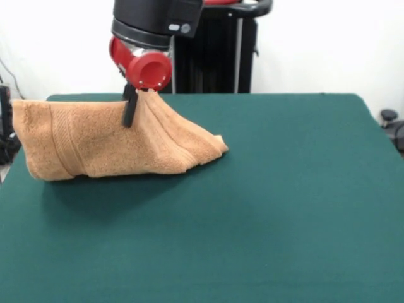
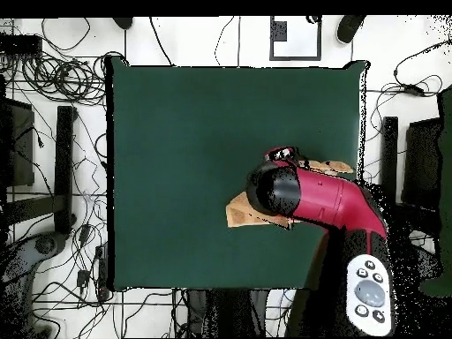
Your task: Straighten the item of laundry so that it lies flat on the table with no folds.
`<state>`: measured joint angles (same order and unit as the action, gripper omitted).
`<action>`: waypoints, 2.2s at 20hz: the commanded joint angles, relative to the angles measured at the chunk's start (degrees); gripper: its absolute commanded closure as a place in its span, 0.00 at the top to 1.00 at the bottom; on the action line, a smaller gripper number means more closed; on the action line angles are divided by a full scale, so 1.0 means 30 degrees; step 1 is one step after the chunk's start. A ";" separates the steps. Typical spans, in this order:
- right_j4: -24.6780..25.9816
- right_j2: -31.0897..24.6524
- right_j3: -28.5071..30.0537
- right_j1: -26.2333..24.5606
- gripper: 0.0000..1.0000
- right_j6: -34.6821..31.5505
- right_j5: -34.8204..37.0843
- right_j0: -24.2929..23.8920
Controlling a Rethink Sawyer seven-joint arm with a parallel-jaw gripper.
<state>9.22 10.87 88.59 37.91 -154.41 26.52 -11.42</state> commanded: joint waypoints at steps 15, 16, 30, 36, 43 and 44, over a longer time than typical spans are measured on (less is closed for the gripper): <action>0.2388 0.1167 -1.1573 -0.2776 0.00 0.1565 2.3535 0.0962; 0.2385 0.1065 -1.1628 -0.2742 0.00 0.1698 2.4055 0.0821; 0.1796 0.0738 -0.8253 -0.1848 0.00 0.0893 2.2464 0.0585; 0.2052 0.0186 -0.6996 -0.1972 0.00 0.1845 1.8757 -0.0231; 0.2262 0.0397 -0.7872 -0.2035 0.00 0.1828 2.0257 -0.0112; 0.2169 0.0606 -0.8482 -0.2155 0.00 0.1515 2.2361 0.0025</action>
<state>14.64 15.53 59.76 33.02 -154.41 86.39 -12.89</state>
